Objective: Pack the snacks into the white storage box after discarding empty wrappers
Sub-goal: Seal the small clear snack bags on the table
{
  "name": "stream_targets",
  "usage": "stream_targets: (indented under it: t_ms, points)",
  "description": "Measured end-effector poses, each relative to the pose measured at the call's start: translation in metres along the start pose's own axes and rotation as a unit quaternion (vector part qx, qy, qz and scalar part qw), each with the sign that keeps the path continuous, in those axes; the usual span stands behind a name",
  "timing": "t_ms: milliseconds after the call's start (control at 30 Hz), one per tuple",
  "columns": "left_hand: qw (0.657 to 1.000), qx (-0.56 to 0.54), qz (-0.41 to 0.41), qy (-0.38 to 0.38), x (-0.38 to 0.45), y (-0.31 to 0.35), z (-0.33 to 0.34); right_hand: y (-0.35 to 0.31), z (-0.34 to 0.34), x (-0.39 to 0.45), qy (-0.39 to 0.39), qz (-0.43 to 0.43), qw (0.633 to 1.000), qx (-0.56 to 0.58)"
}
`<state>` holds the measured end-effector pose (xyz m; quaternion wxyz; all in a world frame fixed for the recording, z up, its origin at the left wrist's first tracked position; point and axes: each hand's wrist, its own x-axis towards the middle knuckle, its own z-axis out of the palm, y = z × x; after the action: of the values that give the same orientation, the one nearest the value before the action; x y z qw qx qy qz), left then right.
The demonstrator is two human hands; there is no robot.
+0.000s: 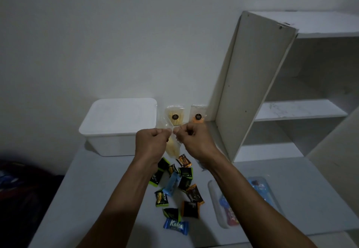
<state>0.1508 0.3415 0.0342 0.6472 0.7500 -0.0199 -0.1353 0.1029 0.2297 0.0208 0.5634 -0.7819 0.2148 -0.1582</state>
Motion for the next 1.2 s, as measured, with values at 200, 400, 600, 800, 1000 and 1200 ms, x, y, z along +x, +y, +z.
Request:
stream_targets:
  t_ms: [200, 400, 600, 800, 1000, 1200]
  points:
    - [0.999, -0.020, -0.028, -0.018, 0.002, 0.001, -0.001, -0.001, -0.001, -0.003, -0.010, 0.047, 0.997, 0.055]
    - [0.999, -0.020, -0.036, -0.018, 0.003, -0.001, 0.000, 0.008, 0.002, -0.004, 0.022, 0.012, 1.000, 0.004]
    - [1.000, -0.013, -0.021, 0.012, 0.006, 0.000, -0.001, 0.011, -0.003, -0.011, 0.004, -0.051, 0.996, -0.077]
    - [0.998, -0.024, -0.040, 0.033, 0.026, 0.005, -0.007, 0.015, -0.006, -0.022, -0.027, -0.045, 0.996, -0.076]
    - [0.996, -0.053, -0.060, 0.042, 0.025, -0.003, -0.006, 0.024, -0.006, -0.031, 0.011, -0.025, 1.000, -0.012]
    - [0.992, -0.079, -0.071, 0.075, 0.026, -0.003, -0.008, 0.046, 0.010, -0.044, 0.068, -0.075, 0.993, -0.053]
